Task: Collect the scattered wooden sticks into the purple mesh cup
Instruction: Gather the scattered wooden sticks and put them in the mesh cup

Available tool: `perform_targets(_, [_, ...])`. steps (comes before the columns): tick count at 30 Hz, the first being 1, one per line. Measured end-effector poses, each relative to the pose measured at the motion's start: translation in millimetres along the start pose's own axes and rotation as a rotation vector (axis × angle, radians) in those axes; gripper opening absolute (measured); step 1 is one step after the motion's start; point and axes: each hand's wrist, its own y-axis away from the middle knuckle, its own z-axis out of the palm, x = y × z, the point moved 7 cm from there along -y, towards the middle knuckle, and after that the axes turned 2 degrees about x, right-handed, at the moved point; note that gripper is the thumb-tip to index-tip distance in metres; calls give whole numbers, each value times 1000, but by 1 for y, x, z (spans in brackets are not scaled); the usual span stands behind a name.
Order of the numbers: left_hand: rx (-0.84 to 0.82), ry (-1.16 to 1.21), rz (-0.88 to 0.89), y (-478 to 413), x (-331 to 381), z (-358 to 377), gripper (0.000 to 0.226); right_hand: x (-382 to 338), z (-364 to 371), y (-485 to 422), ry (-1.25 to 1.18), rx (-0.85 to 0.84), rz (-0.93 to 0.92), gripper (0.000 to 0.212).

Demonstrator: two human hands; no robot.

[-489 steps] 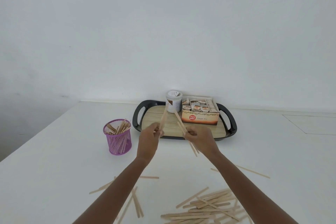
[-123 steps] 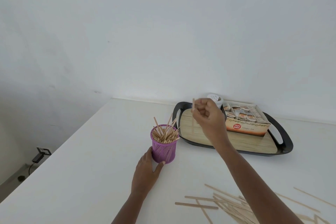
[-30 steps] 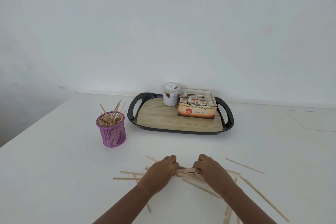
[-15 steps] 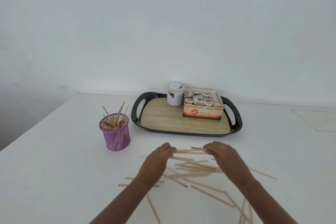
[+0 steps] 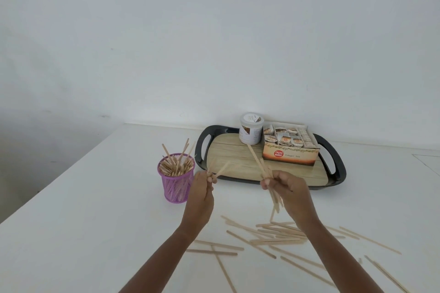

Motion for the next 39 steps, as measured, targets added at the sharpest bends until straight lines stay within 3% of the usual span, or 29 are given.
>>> perform_targets(8, [209,340,-208,-20,-9,-44,35,-18,80,-19,-369,-102,114,20])
perform_targets(17, [289,360,17,-72,31,-90,33,-72,128,-48,-470,-12,-72,15])
perform_targets(22, [362,435,101,-100,45,-107,33,-96,143,-59,-435,47,-176,25])
perform_targets(28, [305,350,92,-105,18,-93,35,-97,161,-67,-328,72,-219,14])
perform_targets(39, [201,233,-44,-85,-38,-74,25,-41,188,-64,-351,52,-12,16])
